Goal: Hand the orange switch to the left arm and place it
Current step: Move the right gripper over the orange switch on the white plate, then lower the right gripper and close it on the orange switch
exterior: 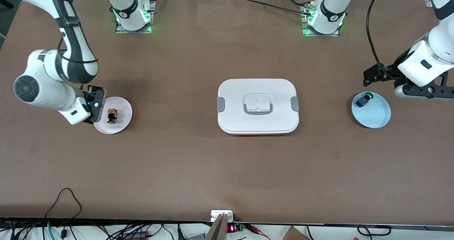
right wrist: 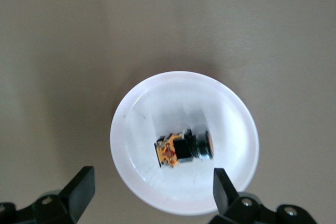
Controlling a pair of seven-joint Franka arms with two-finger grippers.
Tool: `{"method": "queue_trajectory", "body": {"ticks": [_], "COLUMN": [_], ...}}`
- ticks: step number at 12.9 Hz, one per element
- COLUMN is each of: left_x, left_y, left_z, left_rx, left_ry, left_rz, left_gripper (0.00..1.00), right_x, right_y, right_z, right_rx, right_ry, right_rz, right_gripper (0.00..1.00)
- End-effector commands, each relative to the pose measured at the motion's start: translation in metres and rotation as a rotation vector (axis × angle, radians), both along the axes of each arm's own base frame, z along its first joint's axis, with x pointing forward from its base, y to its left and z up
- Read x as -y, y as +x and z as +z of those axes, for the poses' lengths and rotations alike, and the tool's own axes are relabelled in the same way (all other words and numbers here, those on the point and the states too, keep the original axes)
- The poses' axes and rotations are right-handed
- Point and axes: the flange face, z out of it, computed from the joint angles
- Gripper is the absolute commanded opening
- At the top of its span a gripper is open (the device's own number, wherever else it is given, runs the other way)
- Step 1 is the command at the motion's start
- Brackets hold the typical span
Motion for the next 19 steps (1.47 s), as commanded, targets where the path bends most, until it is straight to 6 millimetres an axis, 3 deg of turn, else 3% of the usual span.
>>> {"method": "queue_trajectory", "body": {"ticks": [1,6,11,19], "left_x": [-0.001,0.005,0.001,-0.002], "left_y": [0.001,0.002,0.002,0.002], "left_z": [0.004,0.004,0.003,0.001], "left_rx": [0.004,0.007,0.002,-0.007], "left_ry": [0.001,0.002,0.001,0.001], "left_rz": [-0.013,-0.024,-0.018,-0.013], "left_gripper": [1.0,1.0,1.0,1.0], "right_x": [0.008,0.012,0.021,0.025], "right_y": [-0.024,-0.039,-0.031,-0.029], "right_z": [-0.018,-0.058,-0.07,-0.09], "right_rx": [0.05,0.09,0.156,0.18], "right_ry": [0.015,0.029,0.027,0.023], "right_rz": [0.089,0.235,0.336,0.331], "right_gripper": [1.0,1.0,1.0,1.0]}}
